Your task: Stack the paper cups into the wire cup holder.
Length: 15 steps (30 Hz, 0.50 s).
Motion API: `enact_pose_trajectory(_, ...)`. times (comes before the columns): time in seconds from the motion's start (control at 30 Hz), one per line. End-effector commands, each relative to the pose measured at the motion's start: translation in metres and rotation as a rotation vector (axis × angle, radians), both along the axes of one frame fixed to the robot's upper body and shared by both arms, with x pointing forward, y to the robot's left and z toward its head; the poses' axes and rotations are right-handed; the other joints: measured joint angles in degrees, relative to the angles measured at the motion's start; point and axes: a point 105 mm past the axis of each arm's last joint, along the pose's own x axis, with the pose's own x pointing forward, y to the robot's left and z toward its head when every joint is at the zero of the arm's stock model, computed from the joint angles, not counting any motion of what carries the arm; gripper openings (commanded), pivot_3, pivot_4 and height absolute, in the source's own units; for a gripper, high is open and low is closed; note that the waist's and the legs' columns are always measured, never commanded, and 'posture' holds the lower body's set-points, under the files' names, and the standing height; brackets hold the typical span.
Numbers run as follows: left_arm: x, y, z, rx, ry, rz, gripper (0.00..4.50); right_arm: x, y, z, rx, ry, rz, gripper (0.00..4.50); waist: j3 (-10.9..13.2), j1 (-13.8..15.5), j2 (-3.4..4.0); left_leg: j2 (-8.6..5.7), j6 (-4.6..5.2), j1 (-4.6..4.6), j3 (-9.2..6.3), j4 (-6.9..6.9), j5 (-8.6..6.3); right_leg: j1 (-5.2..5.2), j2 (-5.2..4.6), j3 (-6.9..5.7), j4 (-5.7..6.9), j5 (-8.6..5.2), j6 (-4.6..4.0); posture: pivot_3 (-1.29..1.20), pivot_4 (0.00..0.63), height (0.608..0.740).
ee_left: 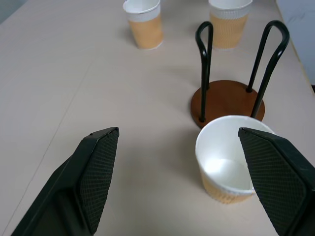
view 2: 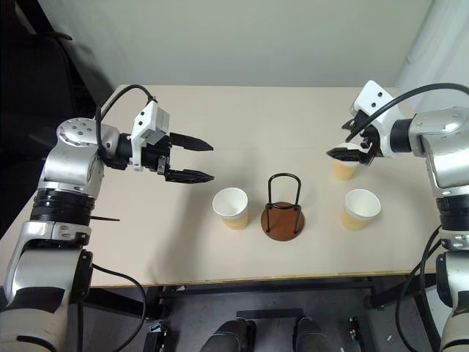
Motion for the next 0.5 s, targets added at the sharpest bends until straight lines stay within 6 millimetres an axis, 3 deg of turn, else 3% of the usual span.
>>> enact_pose_trajectory(0.03,-0.001,-0.003,0.017,-0.014,-0.051,-0.015,4.17,0.013,-0.002,0.002,-0.125,-0.116,0.006,3.79,0.0,0.0,0.01,0.01,0.0,0.0,0.0,0.0,0.0,0.0,0.0,0.0,0.0,0.02,0.03,0.0,0.15,0.74)
enact_pose_trajectory(0.27,-0.004,-0.001,0.019,-0.024,-0.044,-0.004,4.17,0.026,-0.005,-0.036,-0.327,-0.049,0.083,3.79,0.0,0.0,0.01,0.01,0.03,-0.05,0.01,-0.01,-0.02,0.01,0.0,-0.01,-0.09,0.12,0.18,0.0,0.15,0.74)
enact_pose_trajectory(0.5,-0.005,-0.001,0.018,-0.026,-0.034,0.002,4.17,0.037,-0.012,-0.049,-0.43,-0.027,0.097,3.79,0.0,0.0,0.01,0.01,0.04,-0.1,0.01,-0.04,-0.07,0.02,-0.01,-0.02,-0.24,0.22,0.09,0.0,0.15,0.74)
